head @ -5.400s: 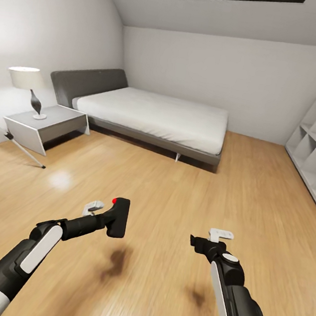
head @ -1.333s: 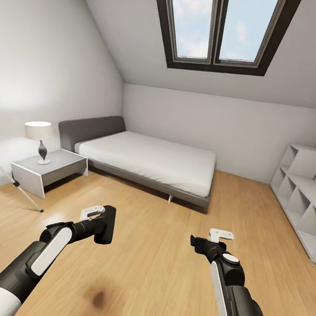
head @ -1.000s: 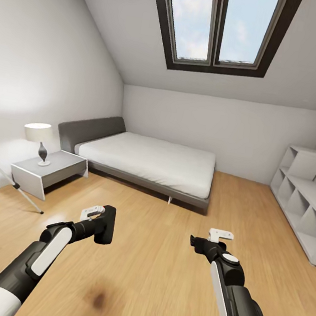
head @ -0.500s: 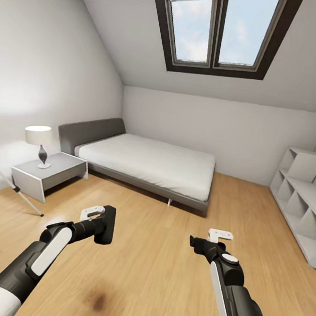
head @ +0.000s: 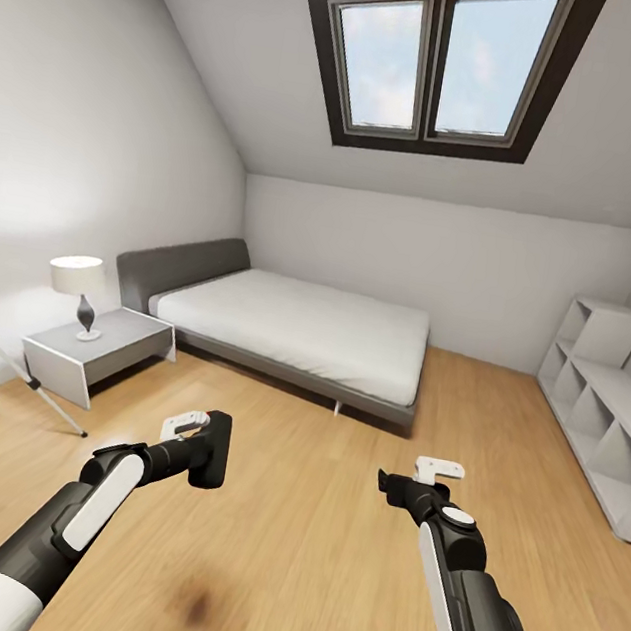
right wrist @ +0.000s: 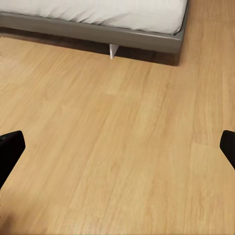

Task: Attach the digital camera to the camera tripod in the bedroom.

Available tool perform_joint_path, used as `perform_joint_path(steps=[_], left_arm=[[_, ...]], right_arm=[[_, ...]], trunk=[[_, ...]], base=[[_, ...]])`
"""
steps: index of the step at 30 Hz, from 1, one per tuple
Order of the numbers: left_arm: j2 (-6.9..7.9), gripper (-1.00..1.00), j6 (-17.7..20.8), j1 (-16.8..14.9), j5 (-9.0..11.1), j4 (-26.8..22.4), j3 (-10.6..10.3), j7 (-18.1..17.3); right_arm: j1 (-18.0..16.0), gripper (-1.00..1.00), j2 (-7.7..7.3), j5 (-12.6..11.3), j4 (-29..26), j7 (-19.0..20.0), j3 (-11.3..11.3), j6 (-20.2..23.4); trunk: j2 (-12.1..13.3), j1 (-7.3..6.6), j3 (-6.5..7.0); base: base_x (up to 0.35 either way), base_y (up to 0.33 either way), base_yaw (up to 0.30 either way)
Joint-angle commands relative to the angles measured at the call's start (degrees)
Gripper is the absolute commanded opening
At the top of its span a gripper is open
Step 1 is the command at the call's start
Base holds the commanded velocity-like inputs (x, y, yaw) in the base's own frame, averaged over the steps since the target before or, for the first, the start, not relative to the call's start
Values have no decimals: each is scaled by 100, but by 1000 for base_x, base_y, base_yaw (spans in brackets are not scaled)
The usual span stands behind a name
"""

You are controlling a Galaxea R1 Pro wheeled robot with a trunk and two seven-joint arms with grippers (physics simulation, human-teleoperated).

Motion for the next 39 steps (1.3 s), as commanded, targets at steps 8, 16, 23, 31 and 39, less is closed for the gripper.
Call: perform_joint_path(steps=[8,16,23,31,39], left_arm=[[4,-100,10,-4,48,-8,-13,43],[4,-100,10,-4,46,-8,-12,43],[6,-100,10,-4,38,-8,-12,43],[12,-100,10,-4,56,5,-12,43],[13,-100,-58,-4,53,441,-12,42]], right_arm=[[-4,100,-1,-12,-3,-26,1,26],[-4,100,-10,-12,37,-26,-7,53],[-4,100,-25,10,507,-38,-34,-5],[-4,100,-22,30,884,-48,-16,-364],[-4,100,-119,144,2616,-40,13,-981]], trunk=[[319,-177,138],[640,-353,281],[921,-506,407],[1241,-682,551],[1562,-858,694]], base=[[0,0,0],[0,0,0],[0,0,0],[0,0,0],[0,0,0]])
